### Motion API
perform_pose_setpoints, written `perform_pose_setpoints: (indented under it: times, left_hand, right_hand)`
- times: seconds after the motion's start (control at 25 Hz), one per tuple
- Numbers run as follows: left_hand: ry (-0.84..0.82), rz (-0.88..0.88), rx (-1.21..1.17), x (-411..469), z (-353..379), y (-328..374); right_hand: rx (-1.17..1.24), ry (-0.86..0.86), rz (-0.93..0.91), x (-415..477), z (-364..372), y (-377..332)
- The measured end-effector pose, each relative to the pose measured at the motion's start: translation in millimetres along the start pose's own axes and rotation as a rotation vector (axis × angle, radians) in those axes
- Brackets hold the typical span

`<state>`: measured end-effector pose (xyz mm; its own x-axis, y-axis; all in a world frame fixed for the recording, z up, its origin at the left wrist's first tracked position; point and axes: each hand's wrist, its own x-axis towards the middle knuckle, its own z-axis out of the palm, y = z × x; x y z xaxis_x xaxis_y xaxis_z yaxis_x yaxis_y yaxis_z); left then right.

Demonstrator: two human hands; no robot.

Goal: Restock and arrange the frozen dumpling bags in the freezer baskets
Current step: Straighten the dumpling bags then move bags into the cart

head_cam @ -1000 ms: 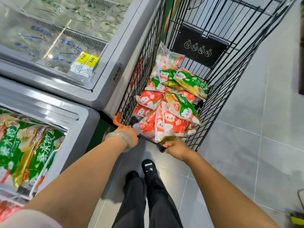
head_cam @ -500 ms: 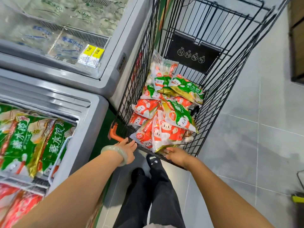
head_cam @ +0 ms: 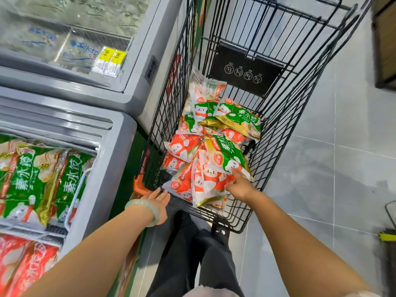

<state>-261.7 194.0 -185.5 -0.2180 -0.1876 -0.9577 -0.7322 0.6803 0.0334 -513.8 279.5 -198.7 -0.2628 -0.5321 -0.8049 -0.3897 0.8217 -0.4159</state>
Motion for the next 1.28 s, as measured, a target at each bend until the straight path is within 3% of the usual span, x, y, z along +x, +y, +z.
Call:
perform_pose_setpoints:
  times: [0.12,0.24,0.36,0.56,0.72,0.88,1.08,1.16,1.28]
  left_hand:
    - [0.017,-0.038,-0.111,1.7,-7.0,7.3]
    - [0.215,0.048,-0.323,10.0,-32.9,25.3]
    - [0.294,0.079,-0.737,27.6,-59.5,57.9]
    - [0.191,-0.155,-1.754,59.6,-77.3,110.5]
    - [0.214,-0.348,-2.313,86.5,-69.3,128.0]
    - [0.237,-0.486,-2.357,104.4,-57.8,135.8]
    - [0.509,-0.615,-2.456,113.9,-84.8,127.5]
    - [0.545,-0.569,-2.584,118.4,-96.0,119.1]
    - [0.582,-0.334,-2.616,126.4,-101.0,114.9]
  right_hand:
    - [-0.015,-0.05,0.007,1.9,4.0,5.1]
    - [-0.037,-0.104,0.004,5.2,2.8,10.5]
    - [-0.065,-0.135,0.015,11.9,-6.1,13.1]
    - [-0.132,-0.265,-0.012,37.0,-42.0,10.3]
    - [-0.258,-0.254,-0.04,71.5,-81.3,7.2]
    - [-0.377,-0.215,-0.09,115.0,-109.6,-2.8]
    - [-0.505,-0.148,-0.098,170.3,-121.5,-22.6]
    - [-0.545,-0.124,-0.116,190.4,-120.5,-28.1]
    - [-0.557,-0.103,-0.152,219.6,-114.4,-35.1]
